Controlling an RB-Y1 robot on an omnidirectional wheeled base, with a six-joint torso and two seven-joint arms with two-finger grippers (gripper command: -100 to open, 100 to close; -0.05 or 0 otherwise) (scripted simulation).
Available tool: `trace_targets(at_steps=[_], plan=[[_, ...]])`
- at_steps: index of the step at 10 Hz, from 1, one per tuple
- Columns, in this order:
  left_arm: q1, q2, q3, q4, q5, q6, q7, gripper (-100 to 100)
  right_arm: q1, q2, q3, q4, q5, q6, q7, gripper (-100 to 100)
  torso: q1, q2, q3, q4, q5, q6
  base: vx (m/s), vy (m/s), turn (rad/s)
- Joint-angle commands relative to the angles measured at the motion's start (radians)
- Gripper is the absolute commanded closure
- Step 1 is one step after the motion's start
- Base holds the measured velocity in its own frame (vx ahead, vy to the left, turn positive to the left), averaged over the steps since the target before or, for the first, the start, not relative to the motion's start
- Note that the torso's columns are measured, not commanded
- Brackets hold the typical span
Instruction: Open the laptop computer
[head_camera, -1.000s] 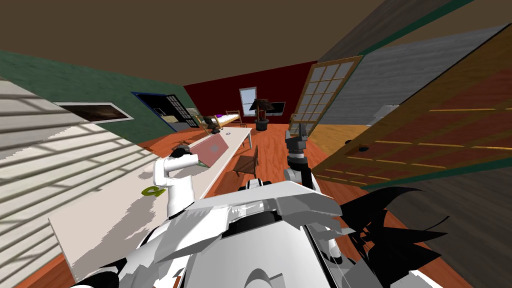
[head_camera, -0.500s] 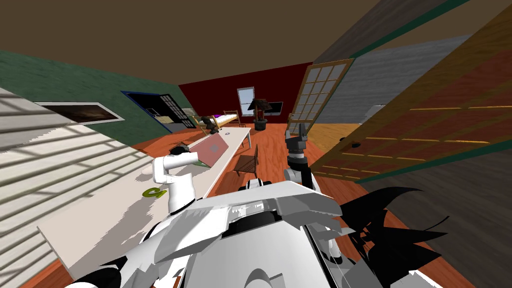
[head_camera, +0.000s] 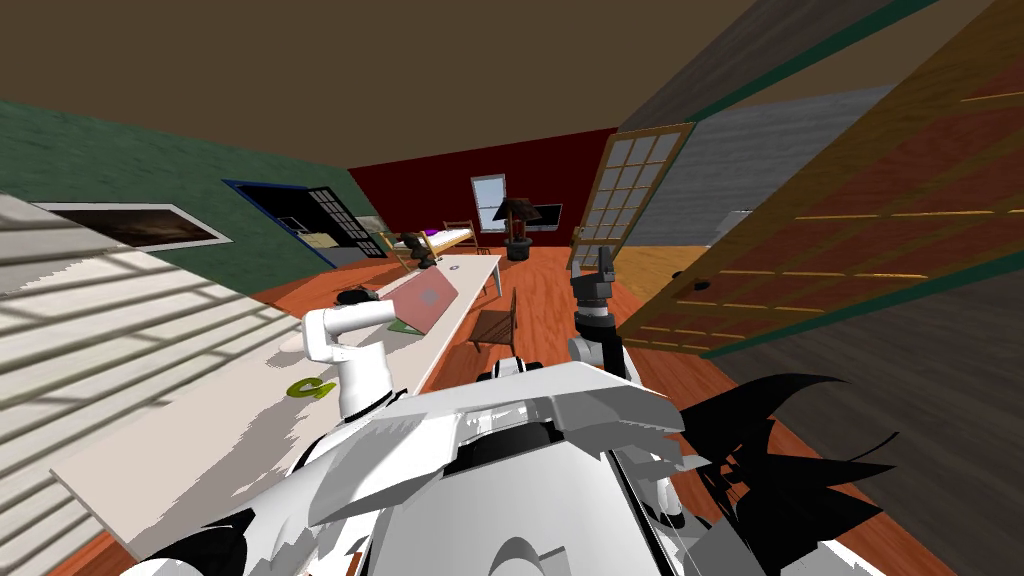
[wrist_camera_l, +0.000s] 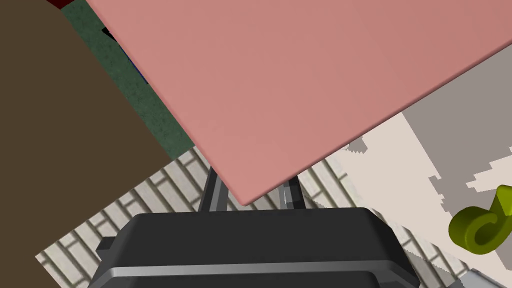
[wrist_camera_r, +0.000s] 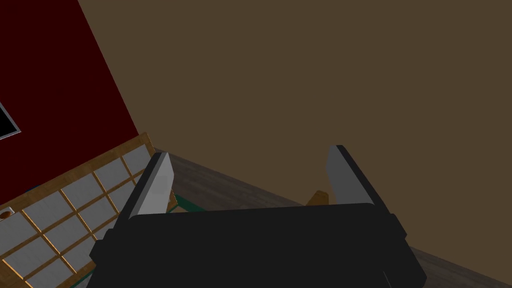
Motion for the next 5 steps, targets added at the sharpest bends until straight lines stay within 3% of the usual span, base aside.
trace_targets(at_steps=[1, 5], plan=[[-0.005, -0.018, 0.011, -0.003, 0.024, 0.07, -0.001, 100, 0.0, 0.0, 0.0, 0.0, 0.0, 0.0, 0.0, 0, -0.001, 0.001, 0.0, 0.0, 0.001, -0.001, 0.027, 0.082, -0.019], [-0.021, -0.036, 0.024, -0.004, 0.053, 0.142, 0.0, 100, 0.0, 0.0, 0.0, 0.0, 0.0, 0.0, 0.0, 0, -0.003, 0.002, 0.003, -0.004, 0.004, -0.001, 0.022, 0.086, -0.005]])
